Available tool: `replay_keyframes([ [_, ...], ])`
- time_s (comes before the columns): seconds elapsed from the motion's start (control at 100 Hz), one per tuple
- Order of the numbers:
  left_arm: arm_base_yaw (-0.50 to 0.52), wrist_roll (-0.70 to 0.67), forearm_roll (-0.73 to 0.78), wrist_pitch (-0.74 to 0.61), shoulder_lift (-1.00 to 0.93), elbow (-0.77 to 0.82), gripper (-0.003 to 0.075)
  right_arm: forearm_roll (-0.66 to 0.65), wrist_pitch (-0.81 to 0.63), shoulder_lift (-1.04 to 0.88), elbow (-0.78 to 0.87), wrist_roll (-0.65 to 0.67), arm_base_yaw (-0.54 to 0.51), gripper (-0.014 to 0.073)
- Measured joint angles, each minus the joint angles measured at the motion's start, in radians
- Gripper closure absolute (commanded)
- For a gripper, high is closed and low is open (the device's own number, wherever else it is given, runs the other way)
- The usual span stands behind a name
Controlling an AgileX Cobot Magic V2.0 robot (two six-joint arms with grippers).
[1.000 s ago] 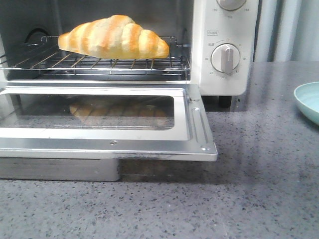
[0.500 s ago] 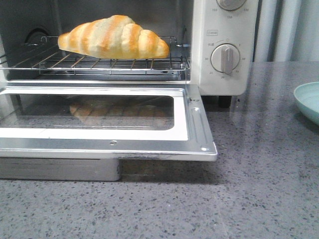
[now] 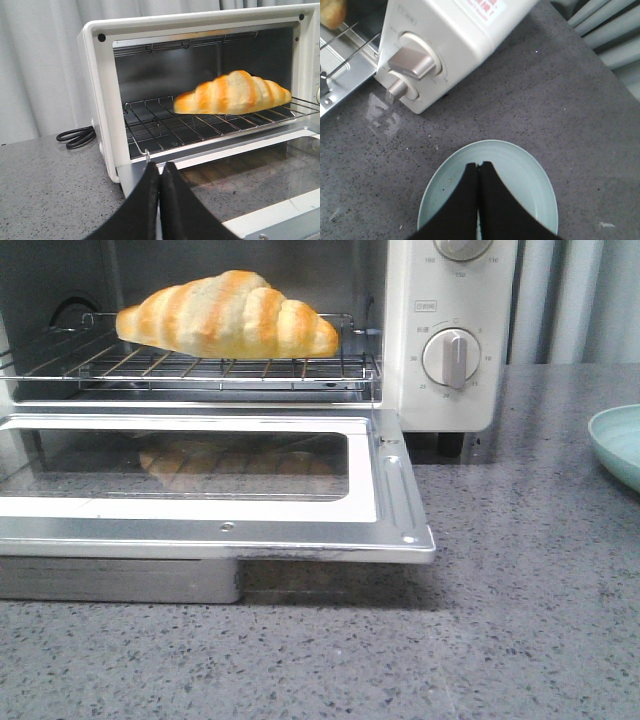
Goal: Put bread in oven
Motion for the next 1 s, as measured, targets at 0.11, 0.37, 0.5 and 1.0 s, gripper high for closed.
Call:
replay_keyframes([
  [0.11,0.0,0.0,0.0,0.0,0.0,0.0,0.0741,0.0,-0.076,-0.098,0.12,0.065,0.0,0.0669],
  [0.37,0.0,0.0,0.0,0.0,0.0,0.0,0.0741,-0.007,-0.307,-0.422,0.425,0.141,0.0,0.0669],
  [0.5,0.0,0.0,0.0,0.0,0.0,0.0,0.0741,-0.019,-0.359,-0.575,0.559,0.223,0.0,0.067],
  [1.0,0.0,0.0,0.0,0.0,0.0,0.0,0.0741,0.058,-0.533,-0.649,0.831,0.257,0.0,0.067],
])
